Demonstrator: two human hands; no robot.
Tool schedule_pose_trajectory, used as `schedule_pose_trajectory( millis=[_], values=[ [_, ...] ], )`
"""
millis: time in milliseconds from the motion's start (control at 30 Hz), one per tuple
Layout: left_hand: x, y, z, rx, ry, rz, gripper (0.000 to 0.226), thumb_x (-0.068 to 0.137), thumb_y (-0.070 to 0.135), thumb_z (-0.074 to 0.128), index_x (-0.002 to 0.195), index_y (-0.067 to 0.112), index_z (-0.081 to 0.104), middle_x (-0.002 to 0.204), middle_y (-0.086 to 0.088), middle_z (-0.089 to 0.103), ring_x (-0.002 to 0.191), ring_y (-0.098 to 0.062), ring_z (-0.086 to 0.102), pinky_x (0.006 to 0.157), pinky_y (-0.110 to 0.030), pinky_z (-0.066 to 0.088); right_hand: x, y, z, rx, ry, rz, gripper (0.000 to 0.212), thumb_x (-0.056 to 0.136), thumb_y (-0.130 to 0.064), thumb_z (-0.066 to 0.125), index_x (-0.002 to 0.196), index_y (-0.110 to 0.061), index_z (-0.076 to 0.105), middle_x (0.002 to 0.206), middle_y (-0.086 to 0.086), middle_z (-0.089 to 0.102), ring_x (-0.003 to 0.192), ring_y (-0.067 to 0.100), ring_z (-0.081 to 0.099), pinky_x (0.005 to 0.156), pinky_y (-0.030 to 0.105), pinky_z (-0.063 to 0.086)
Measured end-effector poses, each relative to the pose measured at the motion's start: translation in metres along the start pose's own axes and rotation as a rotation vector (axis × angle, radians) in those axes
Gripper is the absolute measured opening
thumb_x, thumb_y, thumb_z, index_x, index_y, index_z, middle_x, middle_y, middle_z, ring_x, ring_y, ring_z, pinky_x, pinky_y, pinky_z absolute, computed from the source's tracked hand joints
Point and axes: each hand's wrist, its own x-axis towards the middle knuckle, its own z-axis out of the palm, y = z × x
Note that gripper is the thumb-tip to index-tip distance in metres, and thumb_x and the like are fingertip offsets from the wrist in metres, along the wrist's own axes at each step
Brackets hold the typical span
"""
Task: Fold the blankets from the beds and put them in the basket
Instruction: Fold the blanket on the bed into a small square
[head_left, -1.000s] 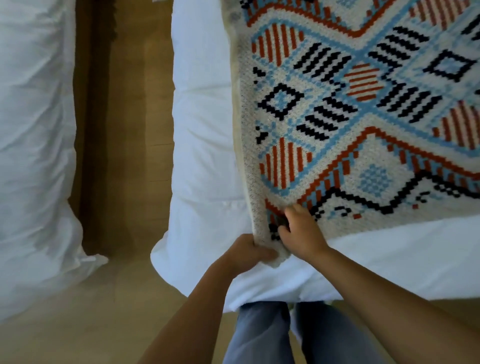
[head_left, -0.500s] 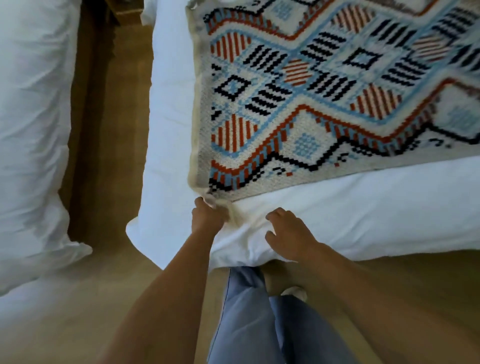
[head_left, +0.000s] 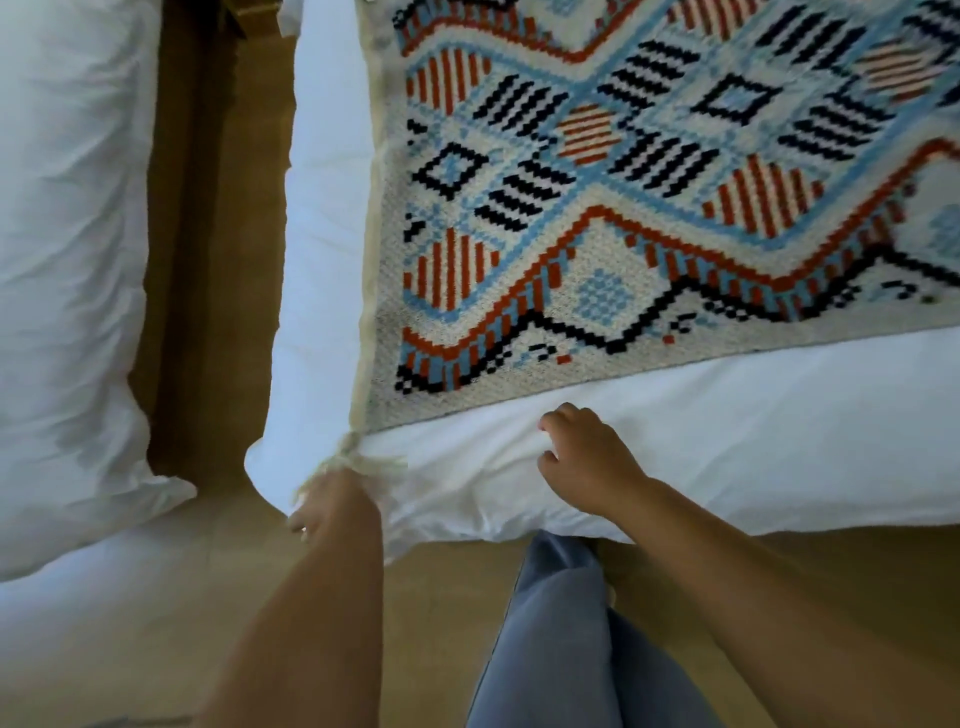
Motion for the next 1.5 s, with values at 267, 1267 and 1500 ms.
schedule_pose_trajectory(
  millis=[267, 1267, 1500],
  values=[
    [-0.086, 0.043, 0.055, 0.116, -0.007, 0.461, 0.065, 0.084, 0.016, 0.057, 0.141, 0.019, 0.026, 0.149, -0.007, 0.021, 0.138, -0.03, 0.017, 0.113, -0.049, 0.014, 0.058, -0.011, -0.024, -0.091, -0.036, -0.162, 0.022, 0.089, -0.015, 0.041, 0.108, -0.007, 0.046, 0.116, 0.012, 0.047, 0.105, 0.029, 0.042, 0.083, 0.034, 0.032],
    [-0.543, 0.034, 0.399, 1.053, -0.658, 1.618, 0.074, 0.079, 0.044, 0.062, 0.141, 0.022, 0.028, 0.149, -0.007, 0.024, 0.137, -0.026, 0.019, 0.11, -0.043, 0.016, -0.04, 0.491, -0.263, -0.192, 0.157, 0.035, 0.048, 0.079, -0.026, 0.056, 0.124, -0.012, 0.047, 0.129, 0.011, 0.043, 0.121, 0.028, 0.036, 0.101, 0.039, 0.03],
    [-0.603, 0.038, 0.438, 1.151, -0.497, 1.506, 0.035, 0.094, 0.02, 0.042, 0.129, 0.015, 0.041, 0.129, -0.013, 0.04, 0.12, -0.033, 0.035, 0.095, -0.046, 0.036, -0.064, 0.569, -0.297, -0.58, 0.172, 0.17, 0.048, 0.089, -0.015, 0.047, 0.135, -0.014, 0.034, 0.139, 0.015, 0.035, 0.126, 0.033, 0.034, 0.098, 0.047, 0.033]
  ],
)
